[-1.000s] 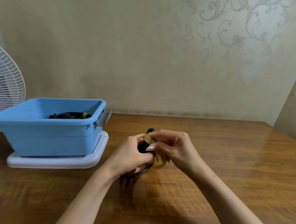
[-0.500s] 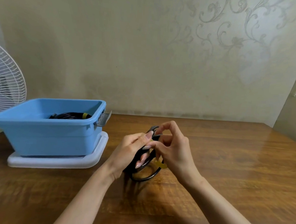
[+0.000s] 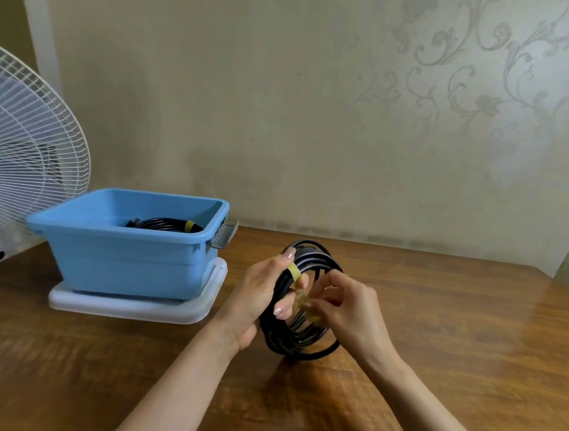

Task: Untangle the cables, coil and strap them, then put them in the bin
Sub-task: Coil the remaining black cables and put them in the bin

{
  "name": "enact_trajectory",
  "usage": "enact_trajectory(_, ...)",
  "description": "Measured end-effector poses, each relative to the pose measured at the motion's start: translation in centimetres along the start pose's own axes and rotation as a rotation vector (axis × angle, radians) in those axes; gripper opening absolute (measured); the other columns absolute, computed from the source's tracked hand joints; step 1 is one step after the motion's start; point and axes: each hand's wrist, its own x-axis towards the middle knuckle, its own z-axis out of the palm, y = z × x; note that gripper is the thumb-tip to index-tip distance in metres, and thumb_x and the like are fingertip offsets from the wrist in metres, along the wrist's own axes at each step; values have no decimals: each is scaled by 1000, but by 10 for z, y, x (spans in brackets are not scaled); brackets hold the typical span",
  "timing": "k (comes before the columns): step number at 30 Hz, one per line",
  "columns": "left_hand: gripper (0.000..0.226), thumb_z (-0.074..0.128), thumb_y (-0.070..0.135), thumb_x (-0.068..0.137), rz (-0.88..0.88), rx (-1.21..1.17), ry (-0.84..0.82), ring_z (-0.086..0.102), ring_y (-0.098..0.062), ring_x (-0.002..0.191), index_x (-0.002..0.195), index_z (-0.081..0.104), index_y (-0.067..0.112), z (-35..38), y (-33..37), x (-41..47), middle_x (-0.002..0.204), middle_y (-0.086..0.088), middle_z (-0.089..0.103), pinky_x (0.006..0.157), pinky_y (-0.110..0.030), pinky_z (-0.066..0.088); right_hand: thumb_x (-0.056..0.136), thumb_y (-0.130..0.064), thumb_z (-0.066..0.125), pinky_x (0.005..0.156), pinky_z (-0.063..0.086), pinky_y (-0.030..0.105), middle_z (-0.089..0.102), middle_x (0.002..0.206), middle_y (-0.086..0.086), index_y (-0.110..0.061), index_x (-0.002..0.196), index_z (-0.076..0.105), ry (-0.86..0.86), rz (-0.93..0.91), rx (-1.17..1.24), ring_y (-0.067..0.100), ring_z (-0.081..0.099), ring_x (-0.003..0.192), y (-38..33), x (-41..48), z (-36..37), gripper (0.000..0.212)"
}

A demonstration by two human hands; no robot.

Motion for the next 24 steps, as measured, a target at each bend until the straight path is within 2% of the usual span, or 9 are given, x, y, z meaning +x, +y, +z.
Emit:
enact_trajectory(4,32,45,37,96,166,511,-24,44,-4,38,84,57,10,3,-2,-3,50,6,52,46,-16,36,88,-10,65,56,55,26,70,71,-4,-14,81,70,310,-309,51,7,68,66,-1,0,-17,9)
enact_trajectory(6,28,47,38,96,270,806,-57,57,2,57,102,63,16,10,-6,-6,69,12,63,54,-12,41,90,-23,58,61,54,31,71,81,-3,-17,90,67,438,-366,182,11,69,76,-7,2,-33,11)
enact_trajectory(7,28,49,38,95,323,901,-80,59,5,72,110,64,19,13,-10,-7,84,13,66,62,-10,43,88,-32,57,69,55,31,71,93,-6,-20,98,66,385,-357,192,12,68,86,-10,3,-40,18)
enact_trajectory(9,27,54,35,94,379,1018,-171,56,6,88,115,64,21,21,-15,-10,101,13,63,72,-6,40,83,-45,57,82,54,27,66,112,-12,-29,114,63,6,-241,166,8,63,103,-12,7,-48,35)
enact_trajectory(12,24,55,35,93,370,1145,-290,56,-1,89,106,65,18,29,-22,-14,102,9,62,72,-7,38,87,-41,62,81,54,25,69,106,-5,-20,111,68,-485,-60,88,9,66,96,-4,12,-51,32)
enact_trajectory(15,24,54,37,94,476,1223,-313,50,1,80,101,64,16,31,-24,-14,95,6,63,65,-6,35,89,-36,60,65,47,20,68,83,-2,-7,97,71,-542,77,125,12,62,74,2,14,-60,32)
enact_trajectory(19,33,56,41,92,523,1259,-357,60,-10,89,117,57,20,37,-27,-18,107,3,65,73,-18,46,99,-18,49,86,53,28,69,112,3,-13,117,67,-684,130,173,19,65,105,13,14,-65,26)
enact_trajectory(22,31,56,46,90,491,1247,-346,64,-13,79,109,41,26,39,-27,-20,100,1,66,69,-23,50,94,4,47,82,54,38,69,106,10,-12,110,67,-710,107,208,29,66,99,16,12,-65,30)
enact_trajectory(24,32,58,47,89,519,1225,-316,61,-10,68,102,39,25,39,-25,-19,91,2,67,60,-15,45,91,10,49,77,55,30,69,103,8,-3,112,62,-706,83,270,24,66,96,17,11,-70,29)
